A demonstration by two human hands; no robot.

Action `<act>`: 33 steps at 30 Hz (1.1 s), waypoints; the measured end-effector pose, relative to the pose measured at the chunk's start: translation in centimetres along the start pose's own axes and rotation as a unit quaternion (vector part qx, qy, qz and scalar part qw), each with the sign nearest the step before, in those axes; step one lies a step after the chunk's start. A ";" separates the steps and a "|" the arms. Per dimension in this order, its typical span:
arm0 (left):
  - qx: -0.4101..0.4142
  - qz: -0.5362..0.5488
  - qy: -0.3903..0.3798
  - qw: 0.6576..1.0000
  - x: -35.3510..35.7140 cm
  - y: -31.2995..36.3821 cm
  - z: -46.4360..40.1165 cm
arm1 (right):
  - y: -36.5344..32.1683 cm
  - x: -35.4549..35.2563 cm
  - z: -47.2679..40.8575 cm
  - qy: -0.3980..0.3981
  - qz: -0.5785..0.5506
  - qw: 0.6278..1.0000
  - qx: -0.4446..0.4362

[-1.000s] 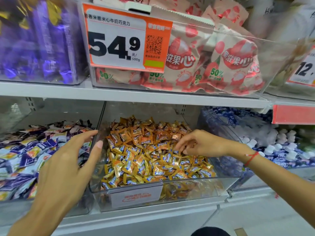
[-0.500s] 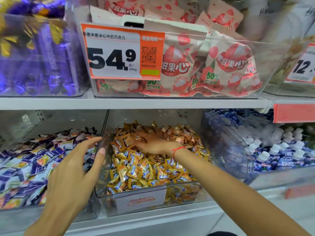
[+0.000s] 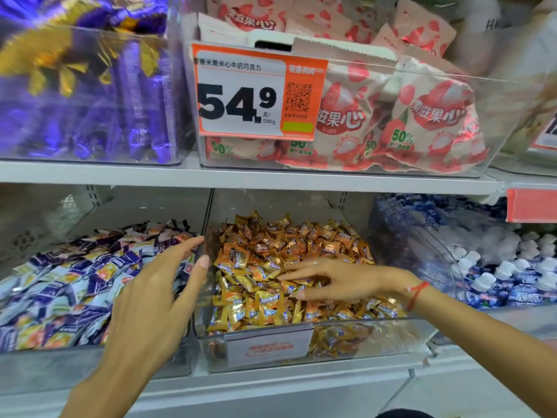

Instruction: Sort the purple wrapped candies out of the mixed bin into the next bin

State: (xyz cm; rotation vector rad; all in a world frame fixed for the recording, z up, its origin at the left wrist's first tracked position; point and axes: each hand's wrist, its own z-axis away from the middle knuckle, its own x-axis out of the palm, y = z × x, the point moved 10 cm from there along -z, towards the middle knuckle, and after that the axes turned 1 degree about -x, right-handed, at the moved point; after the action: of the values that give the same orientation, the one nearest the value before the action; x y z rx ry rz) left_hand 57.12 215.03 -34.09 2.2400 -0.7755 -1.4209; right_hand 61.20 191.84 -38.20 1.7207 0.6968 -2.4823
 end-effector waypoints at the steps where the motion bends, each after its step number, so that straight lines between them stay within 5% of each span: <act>1: 0.004 -0.003 0.006 1.000 -0.1 0.0 0.0 | 0.3 -0.3 -0.3 0.025 -0.019 0.999 -0.043; 5: 0.034 -0.006 0.044 0.998 -0.9 0.1 -0.5 | 4.7 -1.6 -0.7 0.094 -0.081 0.992 -0.011; 7: 0.041 -0.050 0.053 0.997 -1.1 -0.4 -1.2 | 5.5 -2.7 -0.9 0.124 -0.023 0.992 -0.016; 11: -0.005 -0.202 -0.011 0.979 0.3 -3.7 -2.1 | 6.1 -0.6 -2.9 0.052 -0.002 0.998 0.032; 17: -0.035 -0.223 -0.106 0.968 2.0 -3.9 -2.3 | 3.5 3.1 -5.7 -0.053 0.041 0.997 0.035; 27: -0.005 -0.209 -0.101 0.973 1.2 -4.1 -2.2 | 3.1 0.7 -3.6 0.087 0.018 0.995 0.044; 33: 0.013 -0.181 -0.080 0.980 0.5 -3.6 -1.5 | -6.3 0.1 -4.0 0.116 0.045 0.986 -0.113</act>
State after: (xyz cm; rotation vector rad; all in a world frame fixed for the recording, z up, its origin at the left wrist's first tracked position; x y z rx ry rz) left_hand 59.55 217.54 -35.93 2.3979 -0.4467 -1.7839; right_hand 62.93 199.06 -37.31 1.9222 0.8599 -2.0736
